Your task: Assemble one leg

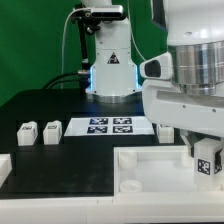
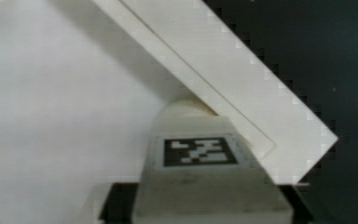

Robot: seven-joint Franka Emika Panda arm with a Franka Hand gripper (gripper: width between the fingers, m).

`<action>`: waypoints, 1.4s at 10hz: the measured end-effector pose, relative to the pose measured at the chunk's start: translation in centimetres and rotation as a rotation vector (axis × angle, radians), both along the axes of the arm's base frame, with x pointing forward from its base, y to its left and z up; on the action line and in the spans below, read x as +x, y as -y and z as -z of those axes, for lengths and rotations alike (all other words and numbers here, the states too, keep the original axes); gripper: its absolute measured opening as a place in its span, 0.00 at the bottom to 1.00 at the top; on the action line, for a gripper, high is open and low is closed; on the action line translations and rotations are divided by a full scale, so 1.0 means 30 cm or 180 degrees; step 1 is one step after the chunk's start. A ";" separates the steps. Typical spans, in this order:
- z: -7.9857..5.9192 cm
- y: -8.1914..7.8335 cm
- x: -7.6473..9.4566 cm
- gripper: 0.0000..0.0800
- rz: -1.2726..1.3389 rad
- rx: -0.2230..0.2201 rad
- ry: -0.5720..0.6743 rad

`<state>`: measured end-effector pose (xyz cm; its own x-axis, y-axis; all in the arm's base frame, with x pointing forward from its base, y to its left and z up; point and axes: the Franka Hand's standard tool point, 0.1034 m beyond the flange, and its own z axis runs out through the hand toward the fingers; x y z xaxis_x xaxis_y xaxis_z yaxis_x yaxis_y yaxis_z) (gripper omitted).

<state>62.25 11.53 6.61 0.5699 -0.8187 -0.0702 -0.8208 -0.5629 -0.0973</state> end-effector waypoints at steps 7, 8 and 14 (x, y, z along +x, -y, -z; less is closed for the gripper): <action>-0.002 -0.001 0.015 0.36 0.2924 0.0121 -0.0314; -0.001 0.004 0.013 0.36 0.3111 0.0106 -0.0317; -0.009 0.004 -0.002 0.78 0.2964 0.0105 -0.0280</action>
Offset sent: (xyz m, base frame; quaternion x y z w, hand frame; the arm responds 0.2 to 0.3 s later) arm 0.0291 0.0030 0.0058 0.0820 0.0030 0.3307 0.9401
